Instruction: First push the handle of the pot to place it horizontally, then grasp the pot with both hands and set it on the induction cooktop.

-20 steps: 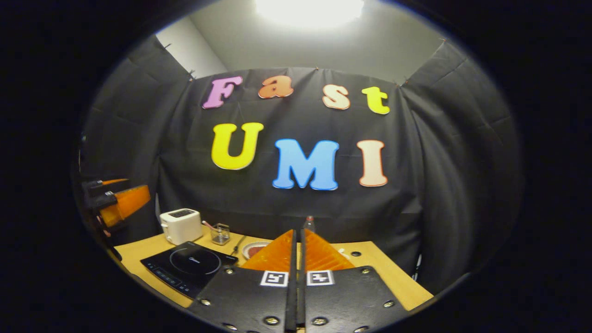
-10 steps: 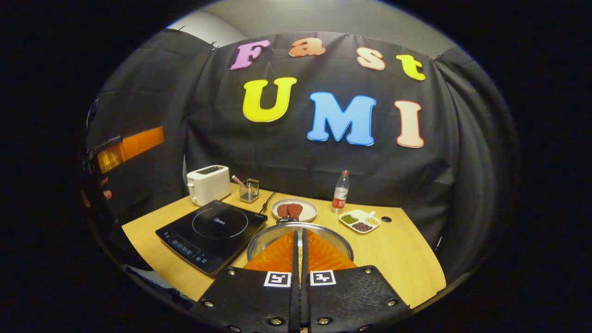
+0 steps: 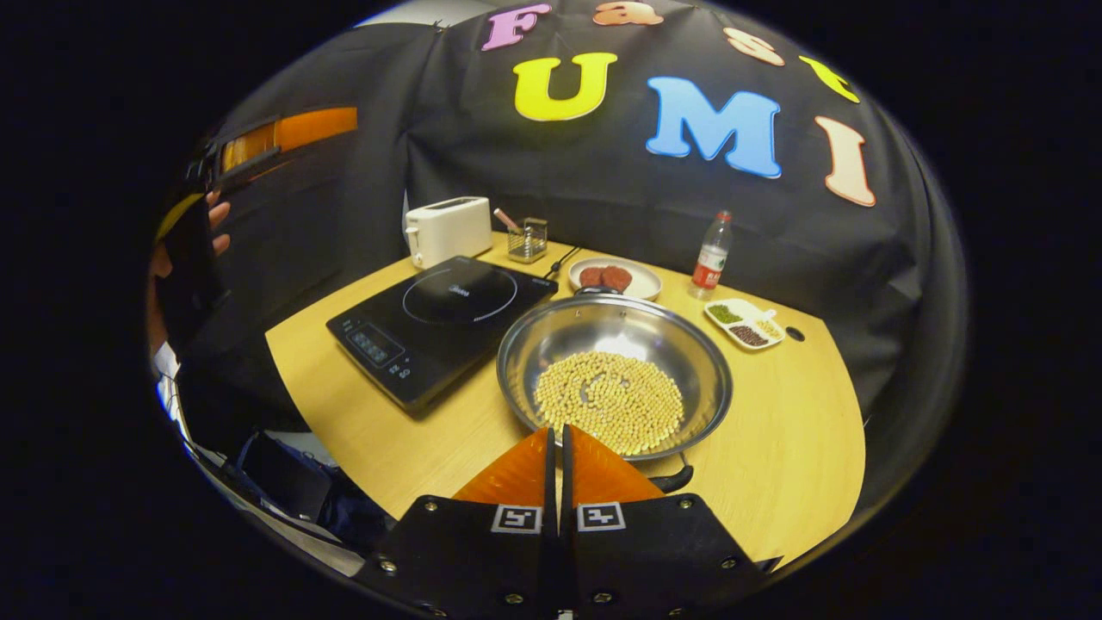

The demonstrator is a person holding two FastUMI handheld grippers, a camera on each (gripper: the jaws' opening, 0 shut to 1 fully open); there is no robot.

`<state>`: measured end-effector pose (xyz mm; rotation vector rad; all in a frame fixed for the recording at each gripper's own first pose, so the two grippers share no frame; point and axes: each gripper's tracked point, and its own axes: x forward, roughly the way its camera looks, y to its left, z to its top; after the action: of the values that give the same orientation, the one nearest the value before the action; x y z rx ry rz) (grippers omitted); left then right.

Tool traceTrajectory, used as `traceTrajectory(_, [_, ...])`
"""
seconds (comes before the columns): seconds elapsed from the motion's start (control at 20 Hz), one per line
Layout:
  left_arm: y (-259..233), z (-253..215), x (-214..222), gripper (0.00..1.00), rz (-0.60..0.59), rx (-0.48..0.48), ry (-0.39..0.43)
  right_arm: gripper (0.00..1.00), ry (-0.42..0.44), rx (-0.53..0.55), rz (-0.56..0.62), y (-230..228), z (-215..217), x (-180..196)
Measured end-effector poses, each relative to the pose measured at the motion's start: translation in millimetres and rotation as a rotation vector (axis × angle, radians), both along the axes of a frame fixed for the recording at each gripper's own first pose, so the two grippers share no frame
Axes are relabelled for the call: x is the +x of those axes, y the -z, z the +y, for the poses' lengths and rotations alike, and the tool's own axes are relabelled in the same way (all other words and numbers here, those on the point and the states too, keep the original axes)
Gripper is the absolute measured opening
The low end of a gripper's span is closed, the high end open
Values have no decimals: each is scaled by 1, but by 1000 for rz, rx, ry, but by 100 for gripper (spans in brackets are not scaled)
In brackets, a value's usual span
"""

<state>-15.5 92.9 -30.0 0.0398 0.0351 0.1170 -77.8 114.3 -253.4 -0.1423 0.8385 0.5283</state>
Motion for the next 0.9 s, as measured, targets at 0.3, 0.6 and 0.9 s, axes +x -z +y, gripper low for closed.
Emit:
traceTrajectory(0.3, [12, -26, 16, 96, 45, 13, -33, 1, -42, 13, 134, 44, -18, -5])
traceTrajectory(0.6, [18, -62, 41, 99, 70, 21, -21, 1, -79, -23, 143, 58, -50, 9])
traceTrajectory(0.9, [22, -88, 61, 99, 67, 19, -11, 1, -44, -52, 142, 65, -84, 27])
